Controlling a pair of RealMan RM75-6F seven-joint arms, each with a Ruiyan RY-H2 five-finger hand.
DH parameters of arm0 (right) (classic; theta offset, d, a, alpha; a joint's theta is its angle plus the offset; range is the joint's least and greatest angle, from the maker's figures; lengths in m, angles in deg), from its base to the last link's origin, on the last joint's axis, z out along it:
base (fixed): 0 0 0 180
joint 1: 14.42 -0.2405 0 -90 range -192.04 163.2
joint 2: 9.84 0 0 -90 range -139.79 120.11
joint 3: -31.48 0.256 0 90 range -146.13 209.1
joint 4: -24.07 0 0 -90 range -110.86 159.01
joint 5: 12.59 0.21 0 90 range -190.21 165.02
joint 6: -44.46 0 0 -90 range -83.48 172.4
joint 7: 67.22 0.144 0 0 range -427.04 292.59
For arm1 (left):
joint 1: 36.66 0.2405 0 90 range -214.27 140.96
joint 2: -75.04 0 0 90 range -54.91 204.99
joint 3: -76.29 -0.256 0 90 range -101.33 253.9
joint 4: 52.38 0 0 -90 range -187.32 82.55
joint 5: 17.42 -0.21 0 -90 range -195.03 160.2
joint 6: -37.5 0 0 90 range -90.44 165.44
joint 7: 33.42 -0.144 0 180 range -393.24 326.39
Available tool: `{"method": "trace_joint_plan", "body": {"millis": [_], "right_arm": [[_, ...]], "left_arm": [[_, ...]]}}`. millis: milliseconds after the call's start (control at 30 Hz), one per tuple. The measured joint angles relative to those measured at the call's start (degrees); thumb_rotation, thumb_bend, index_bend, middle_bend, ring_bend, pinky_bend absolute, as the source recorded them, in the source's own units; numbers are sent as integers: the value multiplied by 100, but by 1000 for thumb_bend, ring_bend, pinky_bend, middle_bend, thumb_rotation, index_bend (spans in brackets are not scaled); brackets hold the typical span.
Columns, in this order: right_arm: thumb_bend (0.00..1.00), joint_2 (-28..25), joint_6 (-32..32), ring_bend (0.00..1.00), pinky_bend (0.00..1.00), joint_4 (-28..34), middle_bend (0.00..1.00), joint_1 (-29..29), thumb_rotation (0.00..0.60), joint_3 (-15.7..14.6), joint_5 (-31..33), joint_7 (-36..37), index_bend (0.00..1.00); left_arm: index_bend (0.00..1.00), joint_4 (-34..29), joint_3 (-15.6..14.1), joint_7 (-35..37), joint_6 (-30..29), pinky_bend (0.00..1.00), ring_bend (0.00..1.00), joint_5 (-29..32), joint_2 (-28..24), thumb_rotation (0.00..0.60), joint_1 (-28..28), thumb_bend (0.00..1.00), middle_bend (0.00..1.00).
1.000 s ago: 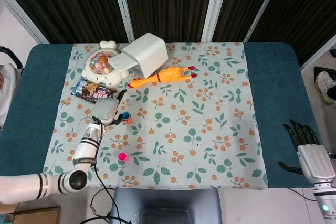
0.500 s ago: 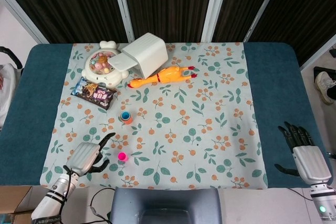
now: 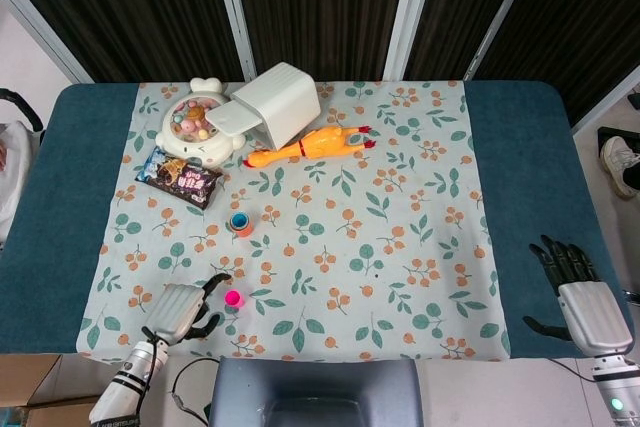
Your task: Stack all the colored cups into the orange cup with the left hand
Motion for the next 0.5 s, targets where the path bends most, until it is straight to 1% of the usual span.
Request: {"method": "trace_joint_plan", "body": {"millis": [300,500], "right_arm": [[205,4,-4,0,0,2,0,1,600,-3,-5,-13,0],[205,3,7,0,0,0,0,-4,600,-1,3,-12,0]], "left_arm": [[272,312,191,87,231,1000,1000,138,252,600,56,386,1000],[284,461,270,76,363,1000,1000,177,384,600,72,386,1000]]}}
